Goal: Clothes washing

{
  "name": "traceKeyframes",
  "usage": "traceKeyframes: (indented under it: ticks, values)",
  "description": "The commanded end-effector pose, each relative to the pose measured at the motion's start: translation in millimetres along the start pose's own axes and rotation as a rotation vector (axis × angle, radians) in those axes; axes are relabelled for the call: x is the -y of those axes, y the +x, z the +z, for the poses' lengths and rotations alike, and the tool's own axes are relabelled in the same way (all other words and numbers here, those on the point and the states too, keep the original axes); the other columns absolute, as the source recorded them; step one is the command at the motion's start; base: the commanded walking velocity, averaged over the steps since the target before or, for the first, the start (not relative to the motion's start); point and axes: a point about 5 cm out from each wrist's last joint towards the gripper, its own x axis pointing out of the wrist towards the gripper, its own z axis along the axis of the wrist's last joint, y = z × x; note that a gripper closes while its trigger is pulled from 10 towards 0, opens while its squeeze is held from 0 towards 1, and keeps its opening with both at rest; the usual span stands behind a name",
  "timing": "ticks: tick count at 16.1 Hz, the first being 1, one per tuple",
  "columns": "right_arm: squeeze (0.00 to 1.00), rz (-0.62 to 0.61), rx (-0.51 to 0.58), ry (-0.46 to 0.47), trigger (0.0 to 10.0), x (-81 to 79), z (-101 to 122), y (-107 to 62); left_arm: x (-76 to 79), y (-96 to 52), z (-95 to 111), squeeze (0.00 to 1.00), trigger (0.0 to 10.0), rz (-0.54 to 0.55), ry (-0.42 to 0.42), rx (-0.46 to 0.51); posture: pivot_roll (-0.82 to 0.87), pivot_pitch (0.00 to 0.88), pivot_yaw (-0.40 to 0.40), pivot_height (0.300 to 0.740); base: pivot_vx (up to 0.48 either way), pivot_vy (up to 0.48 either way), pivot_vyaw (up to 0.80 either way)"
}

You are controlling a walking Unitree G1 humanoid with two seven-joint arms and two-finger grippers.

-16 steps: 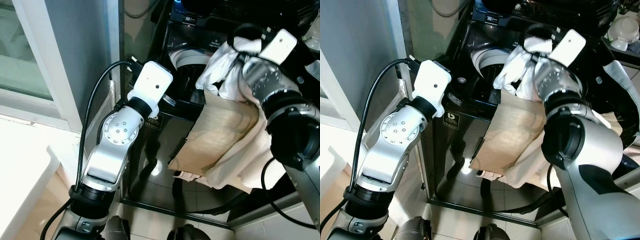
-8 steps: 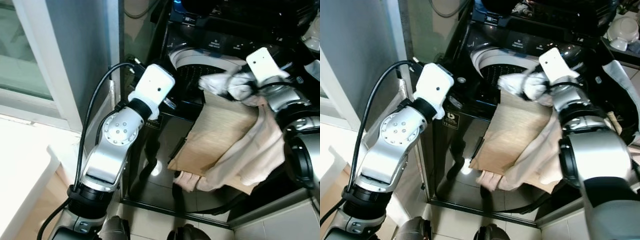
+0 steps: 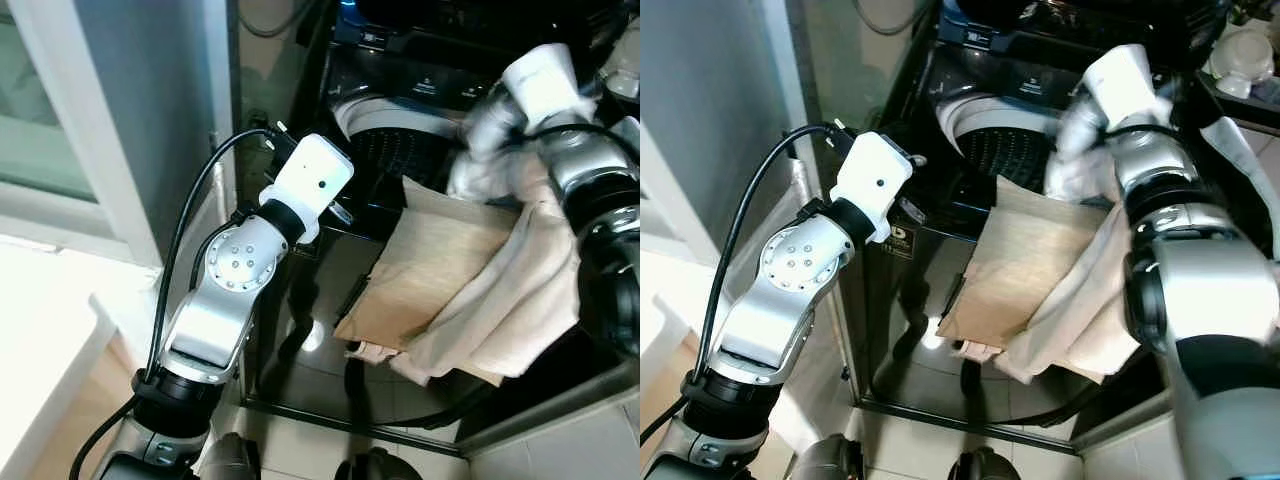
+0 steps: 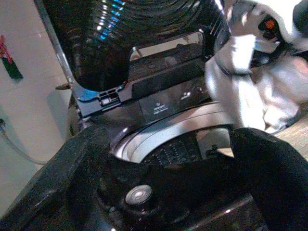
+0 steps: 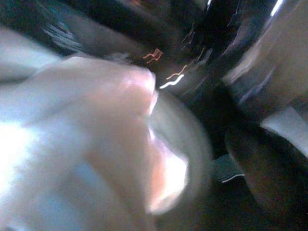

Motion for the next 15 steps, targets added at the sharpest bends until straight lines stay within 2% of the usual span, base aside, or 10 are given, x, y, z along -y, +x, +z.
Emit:
traceKeyframes:
  ticks: [1, 2, 4, 5, 6, 8, 9, 11, 12, 15]
  values:
    - [0.0, 0.012, -0.019, 0.305, 10.0, 5.6, 3.3, -0.2, 2.9, 2.7, -0.2, 0.0, 10.0, -0.017, 0.004, -0.011, 0.06, 0.0, -0.128, 0.714, 0.0, 0.0, 0.0]
    - [0.0, 0.032, -0.027, 0.331, 10.0, 1.7, 1.2, -0.2, 2.8, 2.7, -0.5, 0.0, 10.0, -0.017, 0.003, -0.012, 0.06, 0.0, -0.128, 0.714, 0.0, 0.0, 0.0]
    - [0.0, 0.054, -0.044, 0.548, 10.0, -4.5, 0.2, -0.3, 3.7, 2.8, -1.5, 0.0, 10.0, -0.025, 0.004, -0.019, 0.06, 0.0, -0.127, 0.714, 0.0, 0.0, 0.0]
    - [0.0, 0.034, -0.049, 0.87, 10.0, -1.6, 2.2, -0.2, 4.9, 2.4, -1.8, 0.0, 10.0, -0.03, 0.003, -0.021, 0.06, 0.0, -0.129, 0.714, 0.0, 0.0, 0.0]
    - [0.0, 0.017, -0.066, 1.065, 10.0, 1.0, -0.1, 0.2, 5.5, 2.1, -2.2, 0.0, 10.0, -0.033, 0.004, -0.025, 0.06, 0.0, -0.129, 0.714, 0.0, 0.0, 0.0]
    - [0.0, -0.012, -0.088, 1.191, 10.0, 2.7, -9.7, 1.0, 5.8, 1.8, -3.4, 0.0, 10.0, -0.032, 0.006, -0.035, 0.06, 0.0, -0.132, 0.714, 0.0, 0.0, 0.0]
    - [0.0, -0.04, -0.102, 1.24, 10.0, 4.4, -14.6, 1.3, 5.3, 1.6, -4.1, 0.0, 10.0, -0.029, 0.007, -0.042, 0.07, 0.0, -0.133, 0.714, 0.0, 0.0, 0.0]
    - [0.0, -0.055, -0.134, 1.242, 10.0, 2.2, -23.9, 1.5, 5.5, 1.1, -6.6, 0.0, 10.0, -0.032, 0.013, -0.059, 0.06, 0.0, -0.136, 0.714, 0.0, 0.0, 0.0]
    - [0.0, -0.072, -0.158, 1.159, 10.0, 0.8, -31.1, 1.5, 6.1, 0.9, -8.8, 0.0, 10.0, -0.036, 0.018, -0.074, 0.06, 0.0, -0.134, 0.714, 0.0, 0.0, 0.0]
    - [0.0, -0.111, -0.184, 1.028, 10.0, 3.1, -42.8, 1.3, 7.0, 1.4, -10.0, 0.0, 10.0, -0.044, 0.023, -0.084, 0.05, 0.0, -0.128, 0.714, 0.0, 0.0, 0.0]
